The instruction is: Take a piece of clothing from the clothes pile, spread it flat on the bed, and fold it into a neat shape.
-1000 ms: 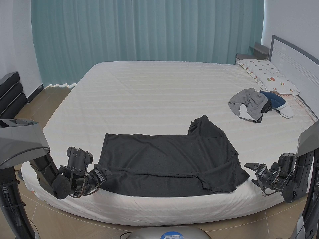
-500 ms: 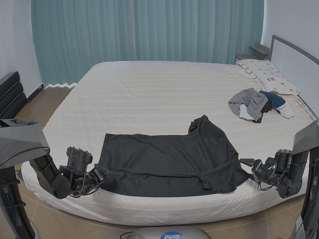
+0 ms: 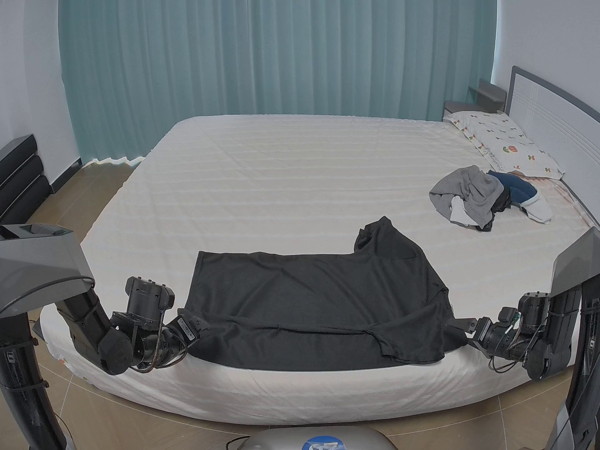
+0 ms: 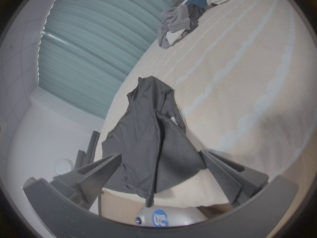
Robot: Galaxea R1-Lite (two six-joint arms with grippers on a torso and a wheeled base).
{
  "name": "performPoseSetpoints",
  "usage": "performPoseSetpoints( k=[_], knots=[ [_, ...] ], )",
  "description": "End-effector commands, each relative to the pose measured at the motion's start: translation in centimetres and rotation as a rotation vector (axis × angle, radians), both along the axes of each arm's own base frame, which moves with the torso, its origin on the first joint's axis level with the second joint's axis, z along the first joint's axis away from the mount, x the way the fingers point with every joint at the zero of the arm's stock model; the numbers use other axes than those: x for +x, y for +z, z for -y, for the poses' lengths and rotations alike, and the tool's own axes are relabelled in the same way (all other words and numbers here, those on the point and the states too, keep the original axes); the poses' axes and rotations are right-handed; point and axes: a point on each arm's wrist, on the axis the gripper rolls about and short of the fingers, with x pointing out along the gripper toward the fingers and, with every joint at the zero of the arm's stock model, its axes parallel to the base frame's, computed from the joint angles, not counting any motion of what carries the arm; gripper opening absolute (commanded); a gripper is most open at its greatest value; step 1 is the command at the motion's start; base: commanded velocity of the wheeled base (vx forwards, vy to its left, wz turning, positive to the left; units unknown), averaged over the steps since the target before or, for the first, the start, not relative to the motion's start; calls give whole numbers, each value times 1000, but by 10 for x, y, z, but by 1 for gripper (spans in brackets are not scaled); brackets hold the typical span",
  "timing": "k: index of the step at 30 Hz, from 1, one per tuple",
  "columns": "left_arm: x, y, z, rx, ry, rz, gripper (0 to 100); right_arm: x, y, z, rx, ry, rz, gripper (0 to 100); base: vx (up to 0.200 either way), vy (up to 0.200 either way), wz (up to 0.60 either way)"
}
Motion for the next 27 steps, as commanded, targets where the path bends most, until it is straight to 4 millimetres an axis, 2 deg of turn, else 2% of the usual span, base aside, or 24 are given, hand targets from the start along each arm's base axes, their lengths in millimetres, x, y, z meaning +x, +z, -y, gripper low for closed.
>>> performPoseSetpoints(
  k=[1,7,14,16,21,27],
  knots=[
    [0,0,0,0,1,-1,100,-9,1,7,-22,-13,-9,100,0,0,0],
    [4,3,-2,-6,12,18,100,-7,23,19,-40,-54,76,100,0,0,0],
    [8,26,-8,-42,43,110,100,5,39,11,-23,-41,153,100,0,0,0],
    [13,38,-15,-95,98,152,100,13,51,5,46,-58,178,100,0,0,0],
    [15,39,-23,-161,88,140,100,17,48,-9,137,-63,136,100,200,0,0],
    [17,36,-23,-179,73,126,100,22,31,-9,174,-98,71,100,200,0,0]
  ],
)
